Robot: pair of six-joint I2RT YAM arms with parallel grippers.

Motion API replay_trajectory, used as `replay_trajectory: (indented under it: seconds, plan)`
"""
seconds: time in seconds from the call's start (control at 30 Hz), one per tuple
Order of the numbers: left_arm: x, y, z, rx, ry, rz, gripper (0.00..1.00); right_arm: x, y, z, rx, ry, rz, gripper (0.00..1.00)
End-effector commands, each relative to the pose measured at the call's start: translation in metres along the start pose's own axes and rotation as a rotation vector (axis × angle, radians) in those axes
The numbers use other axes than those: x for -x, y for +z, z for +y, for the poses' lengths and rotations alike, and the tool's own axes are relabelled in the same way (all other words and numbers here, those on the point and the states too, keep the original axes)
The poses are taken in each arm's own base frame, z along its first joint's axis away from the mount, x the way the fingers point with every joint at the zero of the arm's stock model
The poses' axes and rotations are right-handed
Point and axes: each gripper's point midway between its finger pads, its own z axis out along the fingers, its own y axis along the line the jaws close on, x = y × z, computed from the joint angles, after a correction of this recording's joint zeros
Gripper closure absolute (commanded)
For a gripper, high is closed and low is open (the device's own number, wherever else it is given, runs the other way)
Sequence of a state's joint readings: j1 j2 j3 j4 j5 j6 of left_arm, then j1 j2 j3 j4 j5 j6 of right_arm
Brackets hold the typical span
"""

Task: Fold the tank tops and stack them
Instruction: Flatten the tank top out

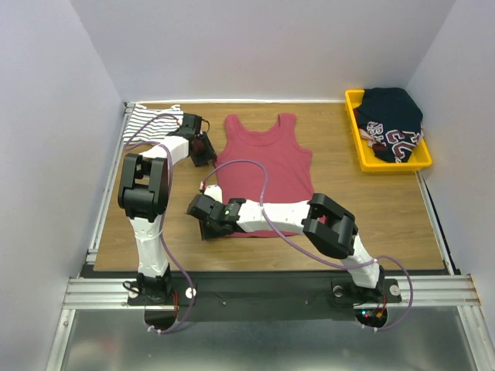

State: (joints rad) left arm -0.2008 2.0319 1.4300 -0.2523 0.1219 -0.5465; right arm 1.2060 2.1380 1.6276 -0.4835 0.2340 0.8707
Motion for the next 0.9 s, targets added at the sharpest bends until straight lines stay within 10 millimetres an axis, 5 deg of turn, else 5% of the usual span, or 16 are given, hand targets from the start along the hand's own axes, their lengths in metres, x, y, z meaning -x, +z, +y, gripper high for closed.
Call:
replay_trajectory:
  seconds: [0.0,0.4,0.87]
  plan:
    - [0.005,-0.002,0.0,0.001,0.02,-0.019,0.53,0.021,-0.001,0.008,-0.016,0.014,-0.083,0.62]
    - [-0.001,0.005,0.002,0.003,0.022,-0.004,0.87,0.032,-0.019,0.02,-0.084,-0.05,-0.173,0.62]
    - [-0.001,0.006,0.0,-0.007,0.019,0.005,1.0,0.028,-0.003,-0.009,-0.246,-0.082,-0.199,0.62]
